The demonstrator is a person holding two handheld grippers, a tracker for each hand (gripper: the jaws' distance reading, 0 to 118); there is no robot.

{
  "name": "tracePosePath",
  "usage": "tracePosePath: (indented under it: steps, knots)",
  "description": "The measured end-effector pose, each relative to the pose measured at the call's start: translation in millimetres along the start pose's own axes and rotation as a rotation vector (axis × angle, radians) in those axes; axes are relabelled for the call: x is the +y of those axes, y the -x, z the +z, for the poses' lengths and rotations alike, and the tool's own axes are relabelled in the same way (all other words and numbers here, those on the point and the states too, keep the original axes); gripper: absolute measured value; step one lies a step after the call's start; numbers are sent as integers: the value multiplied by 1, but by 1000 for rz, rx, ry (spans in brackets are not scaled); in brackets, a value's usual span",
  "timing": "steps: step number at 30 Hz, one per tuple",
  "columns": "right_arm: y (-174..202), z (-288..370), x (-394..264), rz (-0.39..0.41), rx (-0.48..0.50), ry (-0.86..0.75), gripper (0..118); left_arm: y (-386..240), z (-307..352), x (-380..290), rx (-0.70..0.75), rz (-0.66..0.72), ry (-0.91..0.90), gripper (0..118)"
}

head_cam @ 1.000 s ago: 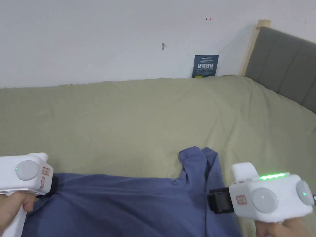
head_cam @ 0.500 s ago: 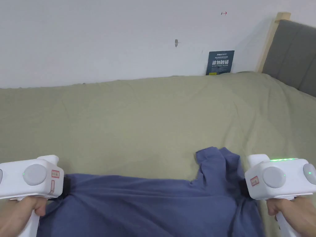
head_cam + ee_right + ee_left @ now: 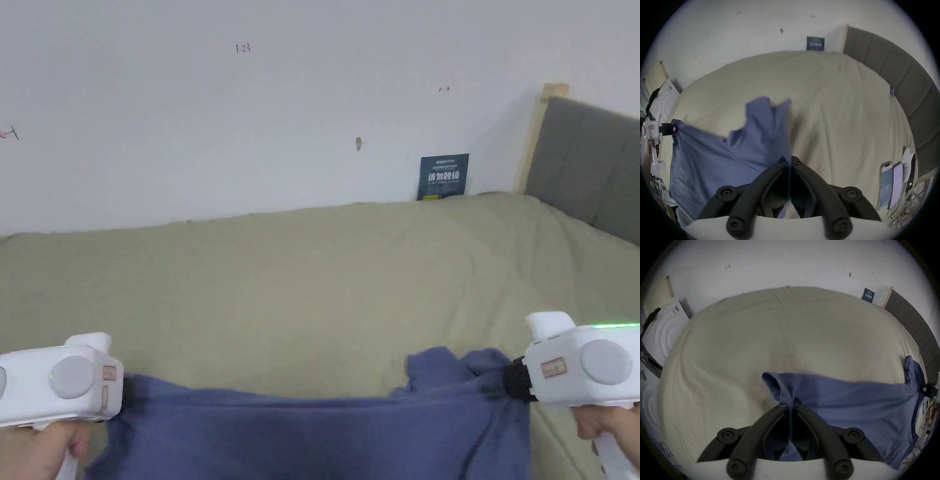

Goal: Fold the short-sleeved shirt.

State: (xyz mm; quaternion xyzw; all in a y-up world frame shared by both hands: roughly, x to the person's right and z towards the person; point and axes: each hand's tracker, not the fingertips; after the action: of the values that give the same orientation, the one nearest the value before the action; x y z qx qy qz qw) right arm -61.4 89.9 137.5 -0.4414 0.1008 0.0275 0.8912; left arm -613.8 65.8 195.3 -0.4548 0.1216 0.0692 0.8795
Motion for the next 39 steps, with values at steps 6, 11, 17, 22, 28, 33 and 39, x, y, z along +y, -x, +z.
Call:
tracePosePath:
  steps: [6, 11, 17, 22, 28, 33, 39]
  knots:
    - [16, 110, 25, 67, 65, -178, 4, 28, 122, 8, 3, 36, -173, 0]
    - [35, 196, 39, 155, 105, -326, 4, 57, 230, 4, 15, 74, -318, 0]
    - [61, 279, 48, 256, 105, -448, 4, 86, 331, -8, -2, 114, -457, 0]
    - [70, 325, 51, 279, 95, -516, 4, 95, 385, -17, 5, 115, -537, 0]
    - [76, 351, 58, 262, 71, -566, 4, 91, 413, -22, 17, 104, -592, 0]
    - [81, 347, 73, 246, 39, -568, 4, 85, 410, -9, 23, 119, -596, 0]
    - [82, 325, 106, 227, 19, -553, 4, 78, 390, 22, 43, 141, -583, 0]
